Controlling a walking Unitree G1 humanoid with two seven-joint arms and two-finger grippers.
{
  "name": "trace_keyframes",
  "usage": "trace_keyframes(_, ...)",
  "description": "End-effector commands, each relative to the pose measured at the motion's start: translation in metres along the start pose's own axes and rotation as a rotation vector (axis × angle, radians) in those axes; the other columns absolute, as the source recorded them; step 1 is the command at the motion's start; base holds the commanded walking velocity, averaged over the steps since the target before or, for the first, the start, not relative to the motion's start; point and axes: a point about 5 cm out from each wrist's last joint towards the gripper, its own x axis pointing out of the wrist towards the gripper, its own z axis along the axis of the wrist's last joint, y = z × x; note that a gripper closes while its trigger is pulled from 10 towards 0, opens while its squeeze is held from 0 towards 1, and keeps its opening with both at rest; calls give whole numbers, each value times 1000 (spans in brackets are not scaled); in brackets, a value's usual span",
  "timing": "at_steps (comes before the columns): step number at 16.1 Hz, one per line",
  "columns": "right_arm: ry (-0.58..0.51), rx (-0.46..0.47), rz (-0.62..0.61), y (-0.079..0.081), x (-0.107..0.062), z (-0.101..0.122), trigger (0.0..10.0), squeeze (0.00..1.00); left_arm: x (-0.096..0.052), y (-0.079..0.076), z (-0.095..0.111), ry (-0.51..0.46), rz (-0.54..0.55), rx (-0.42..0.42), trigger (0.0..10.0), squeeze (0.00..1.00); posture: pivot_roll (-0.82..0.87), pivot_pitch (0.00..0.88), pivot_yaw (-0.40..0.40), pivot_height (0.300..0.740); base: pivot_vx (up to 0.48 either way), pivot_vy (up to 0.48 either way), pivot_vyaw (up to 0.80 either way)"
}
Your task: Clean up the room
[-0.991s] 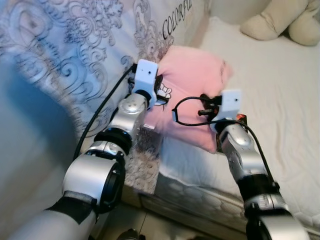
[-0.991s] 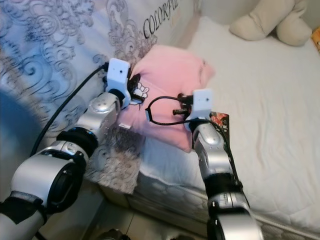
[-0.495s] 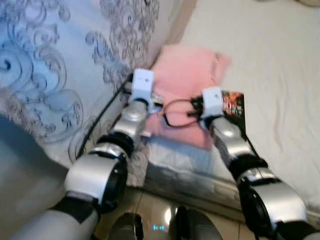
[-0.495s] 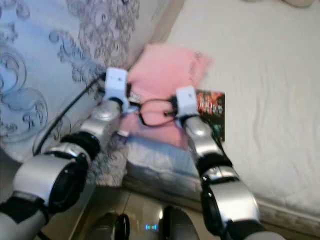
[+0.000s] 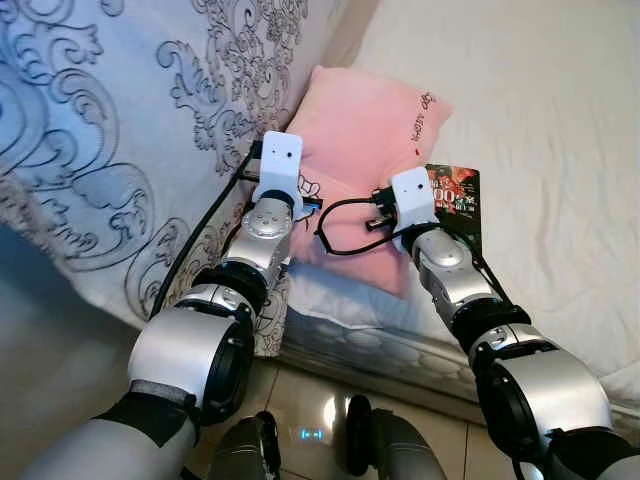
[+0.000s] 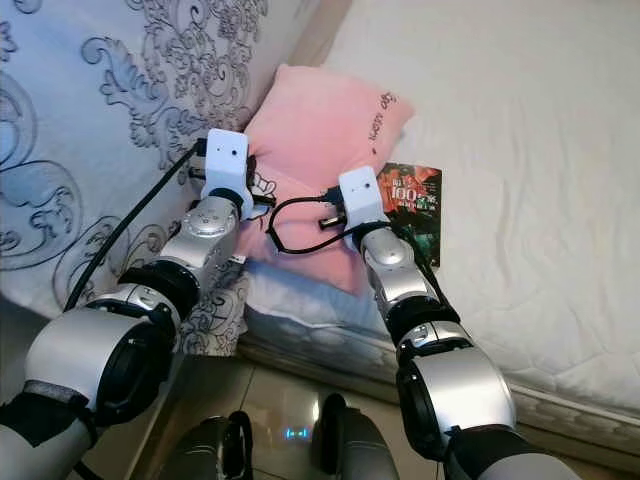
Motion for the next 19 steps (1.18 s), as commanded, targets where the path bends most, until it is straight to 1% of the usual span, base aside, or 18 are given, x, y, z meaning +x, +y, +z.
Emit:
trace_keyframes(1, 136, 1, -37, -10, -12, -34, 10000, 0, 2, 18, 5, -23, 98, -3, 10000, 0, 4, 297, -7, 740, 0, 0, 0)
trace_keyframes(14, 136, 1, -37, -10, -12, -34, 10000, 0, 2, 18, 5, -23, 98, -3, 10000, 0, 4, 297, -7, 740, 0, 0, 0)
trace_keyframes(15, 139, -3, -41, -10, -13, -34, 10000, 0, 1, 16, 4, -18, 96, -2, 10000, 0, 0, 296, -6, 740, 0, 0, 0)
trace_keyframes(16, 110, 77, -105, -20, -16, -35, 10000, 1000, 1, 5, 8, -49, 41, 14, 10000, 1000, 29, 11, -40, 740, 0, 0, 0)
trace_keyframes(17, 70, 178, -194, -34, -21, -36, 10000, 1000, 0, -10, 11, -80, -34, 31, 10000, 1000, 23, 0, -34, 740, 0, 0, 0)
trace_keyframes(18, 57, 199, -218, -38, -21, -36, 10000, 1000, 0, -14, 11, -81, -58, 37, 10000, 1000, 19, 0, -32, 740, 0, 0, 0)
trace_keyframes(19, 48, 202, -236, -42, -22, -34, 10000, 1000, -1, -16, 10, -71, -73, 48, 10000, 1000, 18, 0, -32, 740, 0, 0, 0)
